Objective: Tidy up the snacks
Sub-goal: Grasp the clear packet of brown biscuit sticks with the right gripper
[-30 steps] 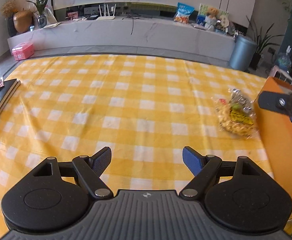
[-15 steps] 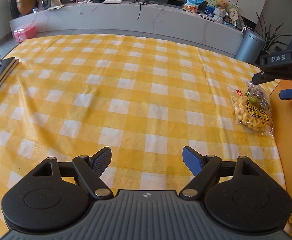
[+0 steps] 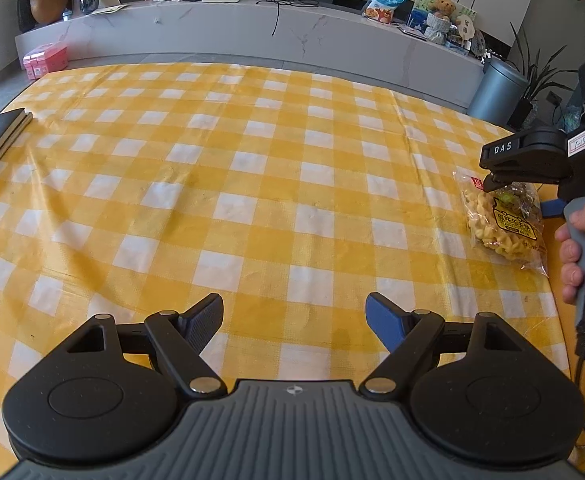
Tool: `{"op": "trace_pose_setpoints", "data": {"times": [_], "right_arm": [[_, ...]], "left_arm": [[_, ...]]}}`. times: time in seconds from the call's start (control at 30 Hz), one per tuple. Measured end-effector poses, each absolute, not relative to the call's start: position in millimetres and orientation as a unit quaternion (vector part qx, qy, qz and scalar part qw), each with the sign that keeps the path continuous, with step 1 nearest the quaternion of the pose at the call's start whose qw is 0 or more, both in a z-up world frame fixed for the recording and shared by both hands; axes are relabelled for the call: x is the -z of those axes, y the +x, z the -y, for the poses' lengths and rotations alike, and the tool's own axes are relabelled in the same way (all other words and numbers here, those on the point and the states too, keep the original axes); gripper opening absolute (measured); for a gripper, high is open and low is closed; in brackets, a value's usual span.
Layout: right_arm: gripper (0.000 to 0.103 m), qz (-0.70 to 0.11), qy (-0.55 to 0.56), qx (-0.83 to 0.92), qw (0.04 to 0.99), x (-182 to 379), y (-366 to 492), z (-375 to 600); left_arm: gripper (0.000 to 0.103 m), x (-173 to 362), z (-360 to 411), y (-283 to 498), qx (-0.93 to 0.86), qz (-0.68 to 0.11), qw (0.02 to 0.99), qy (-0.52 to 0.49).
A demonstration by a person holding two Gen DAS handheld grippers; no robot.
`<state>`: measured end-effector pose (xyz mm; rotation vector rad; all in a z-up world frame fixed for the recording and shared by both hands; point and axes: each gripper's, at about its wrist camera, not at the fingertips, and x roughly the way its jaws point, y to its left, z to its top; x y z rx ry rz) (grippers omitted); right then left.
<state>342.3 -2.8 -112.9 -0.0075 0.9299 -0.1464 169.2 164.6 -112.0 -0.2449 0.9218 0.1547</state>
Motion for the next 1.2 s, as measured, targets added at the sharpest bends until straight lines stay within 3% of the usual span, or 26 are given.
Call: {"op": "trace_pose_setpoints", "data": {"times": [0.1,0.87,1.2], "right_arm": [[0.063,-0.437,0.034,0.078,0.895,120,340,11],[0.053,-0.474,-0.043,-0.052,0.878,126,249,21],[0.055,-0.476,-0.048,-0.079,0.874,136,204,36]], "left_arm": [[0.095,112,-165,169,-0.074,-0.442,0.886,-0.117],[0.095,97,-150,162,-0.059,-0.425,0.896,-0.113],[0.095,96,-127,159,-0.06,-0.425,0.901,-0.066]]}}
